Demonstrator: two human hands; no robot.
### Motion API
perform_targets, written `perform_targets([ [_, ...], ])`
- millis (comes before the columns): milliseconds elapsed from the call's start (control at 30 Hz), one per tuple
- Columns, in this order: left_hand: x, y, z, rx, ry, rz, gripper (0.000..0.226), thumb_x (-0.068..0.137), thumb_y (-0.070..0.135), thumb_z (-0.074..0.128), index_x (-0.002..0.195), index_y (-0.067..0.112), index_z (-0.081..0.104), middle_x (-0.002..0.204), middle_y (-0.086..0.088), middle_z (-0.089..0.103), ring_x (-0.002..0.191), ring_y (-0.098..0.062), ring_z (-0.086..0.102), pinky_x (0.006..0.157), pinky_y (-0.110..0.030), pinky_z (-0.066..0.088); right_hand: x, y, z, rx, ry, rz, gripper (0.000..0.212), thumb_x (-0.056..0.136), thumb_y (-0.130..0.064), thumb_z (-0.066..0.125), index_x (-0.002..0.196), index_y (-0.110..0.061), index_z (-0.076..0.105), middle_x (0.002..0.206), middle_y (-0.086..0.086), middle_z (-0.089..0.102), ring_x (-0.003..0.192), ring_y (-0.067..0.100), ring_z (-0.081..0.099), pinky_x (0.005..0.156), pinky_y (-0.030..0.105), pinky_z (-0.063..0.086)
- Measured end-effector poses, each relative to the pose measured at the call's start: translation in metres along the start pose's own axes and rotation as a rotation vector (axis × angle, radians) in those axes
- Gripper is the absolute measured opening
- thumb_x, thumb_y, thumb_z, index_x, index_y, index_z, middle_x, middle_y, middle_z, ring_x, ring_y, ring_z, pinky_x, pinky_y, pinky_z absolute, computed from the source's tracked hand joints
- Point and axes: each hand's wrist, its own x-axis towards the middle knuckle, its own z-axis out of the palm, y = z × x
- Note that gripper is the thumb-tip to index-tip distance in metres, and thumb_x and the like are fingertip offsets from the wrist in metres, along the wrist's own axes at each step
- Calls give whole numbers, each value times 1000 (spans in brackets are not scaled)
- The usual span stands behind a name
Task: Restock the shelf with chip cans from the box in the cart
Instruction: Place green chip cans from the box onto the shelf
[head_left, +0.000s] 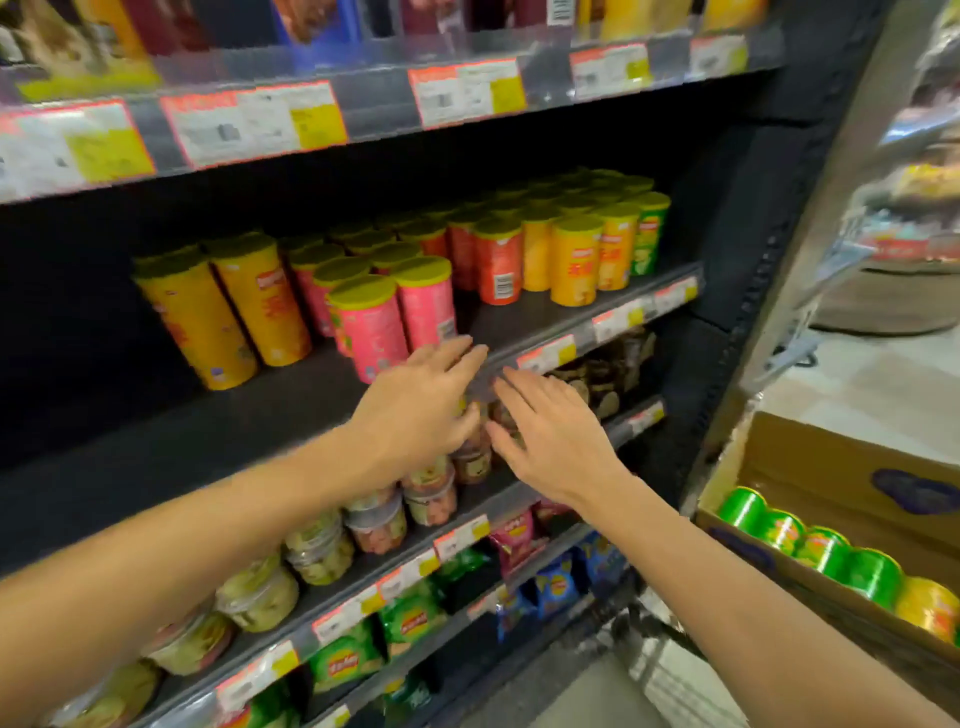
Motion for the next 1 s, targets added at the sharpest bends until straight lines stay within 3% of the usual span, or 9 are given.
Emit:
perform_targets([
  [100, 39, 61, 29, -23, -44, 190, 50, 83, 31, 56, 128, 9, 59, 127, -10, 62, 109, -33, 63, 72, -43, 59, -41, 49, -27, -51, -36, 139, 53, 99, -41, 42, 133, -4, 59, 134, 15, 60, 121, 31, 58, 99, 47, 48],
  [267, 91, 164, 76, -70, -73, 398, 56, 91, 31, 62, 141, 8, 50, 141, -13, 53, 127, -31, 53, 90, -44, 55, -133, 117, -67, -180, -84, 408, 56, 98, -46, 40, 132, -6, 60, 127, 17, 63, 115, 33, 61, 96, 46, 51],
  [400, 115, 245, 115, -118, -157, 552, 47, 82, 27, 69, 123, 5, 62, 121, -15, 63, 108, -34, 63, 74, -42, 57, -212, 150, -93, -246, -191, 648, 58, 96, -49, 38, 128, -6, 62, 120, 18, 66, 110, 35, 62, 90, 46, 54],
  [600, 131, 347, 173, -145, -262, 793, 47, 72, 30, 77, 110, 6, 65, 102, -11, 67, 94, -31, 66, 68, -38, 56, -304, 180, -115, -261, -257, 940, 59, 93, -50, 36, 126, -9, 61, 119, 14, 66, 109, 32, 61, 90, 46, 53],
  [733, 136, 406, 208, -236, -350, 853, 46, 82, 31, 68, 119, 5, 62, 115, -16, 65, 105, -35, 62, 84, -42, 54, -349, 202, -117, -268, -299, 1078, 54, 93, -51, 42, 119, -10, 65, 107, 12, 68, 99, 30, 64, 84, 42, 54],
  [867, 156, 449, 256, -204, -447, 889, 44, 88, 32, 54, 125, 9, 55, 126, -14, 58, 116, -33, 54, 96, -41, 47, -385, 232, -113, -282, -384, 1193, 56, 94, -58, 33, 118, -17, 62, 108, 6, 67, 100, 26, 62, 85, 40, 51],
  [1000, 184, 475, 303, -168, -557, 813, 46, 92, 35, 50, 132, 13, 49, 132, -11, 54, 122, -30, 51, 99, -40, 41, -406, 269, -105, -253, -465, 1276, 62, 93, -58, 26, 123, -16, 61, 115, 8, 65, 108, 28, 60, 89, 40, 50],
])
